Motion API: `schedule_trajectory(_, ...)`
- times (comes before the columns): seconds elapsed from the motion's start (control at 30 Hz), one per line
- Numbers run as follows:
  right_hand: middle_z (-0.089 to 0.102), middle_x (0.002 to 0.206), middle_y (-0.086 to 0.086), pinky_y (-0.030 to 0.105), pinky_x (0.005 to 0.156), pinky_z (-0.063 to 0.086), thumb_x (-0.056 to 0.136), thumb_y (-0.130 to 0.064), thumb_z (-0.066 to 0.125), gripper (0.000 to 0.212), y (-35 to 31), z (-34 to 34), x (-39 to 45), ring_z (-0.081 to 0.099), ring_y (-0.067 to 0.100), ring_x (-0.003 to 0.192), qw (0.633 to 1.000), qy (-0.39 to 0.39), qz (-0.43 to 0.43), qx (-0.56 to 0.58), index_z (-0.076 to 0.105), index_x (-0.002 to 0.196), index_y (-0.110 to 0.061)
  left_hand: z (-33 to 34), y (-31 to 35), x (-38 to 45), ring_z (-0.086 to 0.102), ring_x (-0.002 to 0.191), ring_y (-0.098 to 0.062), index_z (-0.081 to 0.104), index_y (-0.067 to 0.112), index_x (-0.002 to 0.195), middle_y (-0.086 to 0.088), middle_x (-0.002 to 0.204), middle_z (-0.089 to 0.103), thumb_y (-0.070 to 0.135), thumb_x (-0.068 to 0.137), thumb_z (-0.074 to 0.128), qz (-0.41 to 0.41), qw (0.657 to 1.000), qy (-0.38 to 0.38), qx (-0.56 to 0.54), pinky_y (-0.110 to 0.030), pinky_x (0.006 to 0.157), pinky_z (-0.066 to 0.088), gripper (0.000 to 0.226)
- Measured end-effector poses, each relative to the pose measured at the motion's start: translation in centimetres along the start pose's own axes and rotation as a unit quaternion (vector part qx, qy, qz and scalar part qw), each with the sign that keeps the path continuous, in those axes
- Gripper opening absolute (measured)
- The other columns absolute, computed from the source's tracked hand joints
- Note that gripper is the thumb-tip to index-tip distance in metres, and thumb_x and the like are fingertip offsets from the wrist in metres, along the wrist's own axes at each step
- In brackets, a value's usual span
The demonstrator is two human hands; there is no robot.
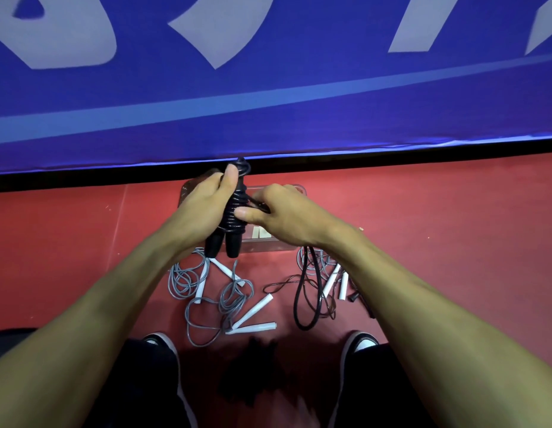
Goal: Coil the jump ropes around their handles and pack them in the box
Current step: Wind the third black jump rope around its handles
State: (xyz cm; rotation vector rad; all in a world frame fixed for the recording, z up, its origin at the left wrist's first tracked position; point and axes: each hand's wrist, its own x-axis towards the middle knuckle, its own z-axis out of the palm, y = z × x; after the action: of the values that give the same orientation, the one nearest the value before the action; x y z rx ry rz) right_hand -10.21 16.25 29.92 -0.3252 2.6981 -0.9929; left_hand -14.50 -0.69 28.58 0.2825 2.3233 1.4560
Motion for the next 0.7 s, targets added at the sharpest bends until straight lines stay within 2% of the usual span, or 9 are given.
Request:
schedule_trajectory(0.1,0.05,0.063,-0.003,0.037,0.072,0.043,0.101,-0.037,0.056,0.033,0.5,-0.2,0.1,0.048,0.013,0.06,1.0,-0.013,0.017,-0.021,0.05,0.073,-0.021,0.0,0.5,-0.3,0.063,0.085,-0.018,0.064,0.006,0.109,-0.007,0.094,0.069,0.066,0.088,0.048,-0.019,0.993,-0.069,-0.094,-0.049,0.089,0.049,0.066)
schedule_trajectory(0.2,0.064,0.078,0.01,0.043,0.079,0.051,0.098,-0.042,0.059,0.038,1.2,0.1,0.4,0.056,0.03,0.076,0.999,-0.015,0.045,-0.026,0.062,0.092,-0.005,-0.3,0.7,-0.6,0.062,0.08,-0.022,0.063,0.004,0.11,-0.014,0.089,0.066,0.042,0.101,0.052,0.011,0.986,-0.133,-0.102,-0.043,0.076,0.049,0.041)
schedule_trajectory(0.23,0.065,0.081,0.013,0.044,0.078,0.052,0.097,-0.045,0.06,0.042,1.4,0.1,0.4,0.058,0.033,0.078,0.998,-0.01,0.052,-0.025,0.063,0.095,-0.004,-0.5,0.8,-0.6,0.063,0.082,-0.022,0.064,0.007,0.113,-0.018,0.092,0.067,0.036,0.103,0.053,0.03,0.985,-0.149,-0.077,-0.044,0.077,0.051,0.033)
schedule_trajectory(0.3,0.065,0.08,0.014,0.042,0.072,0.051,0.096,-0.047,0.061,0.045,1.6,-0.1,0.3,0.058,0.033,0.075,0.998,-0.007,0.054,-0.01,0.063,0.095,-0.002,-0.9,0.7,-0.5,0.065,0.09,-0.022,0.065,0.013,0.116,-0.021,0.104,0.07,0.033,0.098,0.061,0.053,0.985,-0.161,-0.024,-0.049,0.088,0.053,0.028)
schedule_trajectory(0.4,0.055,0.069,0.007,0.033,0.059,0.039,0.099,-0.04,0.06,0.038,1.3,-0.5,0.2,0.049,0.022,0.063,0.999,-0.012,0.046,0.005,0.062,0.084,-0.006,-1.2,0.5,-0.4,0.068,0.089,-0.019,0.07,0.017,0.105,-0.014,0.1,0.073,0.039,0.085,0.072,0.062,0.992,-0.111,0.015,-0.054,0.092,0.053,0.029)
schedule_trajectory(0.5,0.066,0.073,0.007,0.034,0.069,0.046,0.102,-0.038,0.054,0.034,0.5,-0.4,0.3,0.061,0.023,0.071,0.999,0.001,0.036,0.03,0.068,0.088,-0.011,-0.8,0.8,-0.3,0.067,0.076,-0.015,0.068,0.007,0.103,-0.009,0.087,0.072,0.032,0.082,0.082,0.041,0.997,-0.032,-0.055,-0.043,0.074,0.056,0.036)
schedule_trajectory(0.53,0.069,0.073,0.005,0.033,0.072,0.046,0.104,-0.036,0.051,0.034,0.4,-0.4,0.4,0.064,0.021,0.074,0.998,0.012,0.038,0.039,0.069,0.088,-0.011,-0.7,0.9,-0.3,0.067,0.076,-0.016,0.065,0.003,0.106,-0.009,0.087,0.069,0.028,0.081,0.082,0.028,0.996,-0.019,-0.088,-0.041,0.073,0.056,0.039)
schedule_trajectory(0.63,0.072,0.073,-0.001,0.031,0.066,0.043,0.104,-0.026,0.049,0.031,0.4,-0.5,0.4,0.062,0.005,0.066,0.998,0.031,0.047,0.034,0.069,0.084,-0.014,-0.4,0.9,-0.2,0.07,0.087,-0.028,0.059,0.005,0.113,-0.013,0.096,0.069,0.025,0.079,0.081,-0.015,0.99,-0.03,-0.139,-0.055,0.081,0.06,0.045)
schedule_trajectory(0.7,0.072,0.074,-0.001,0.028,0.063,0.038,0.101,-0.019,0.052,0.028,0.9,-0.5,0.4,0.058,0.001,0.063,0.997,0.045,0.062,0.015,0.069,0.081,-0.015,-0.1,0.8,-0.3,0.072,0.084,-0.03,0.053,0.004,0.115,-0.017,0.097,0.07,0.017,0.086,0.079,-0.026,0.99,-0.031,-0.136,-0.052,0.074,0.062,0.04)
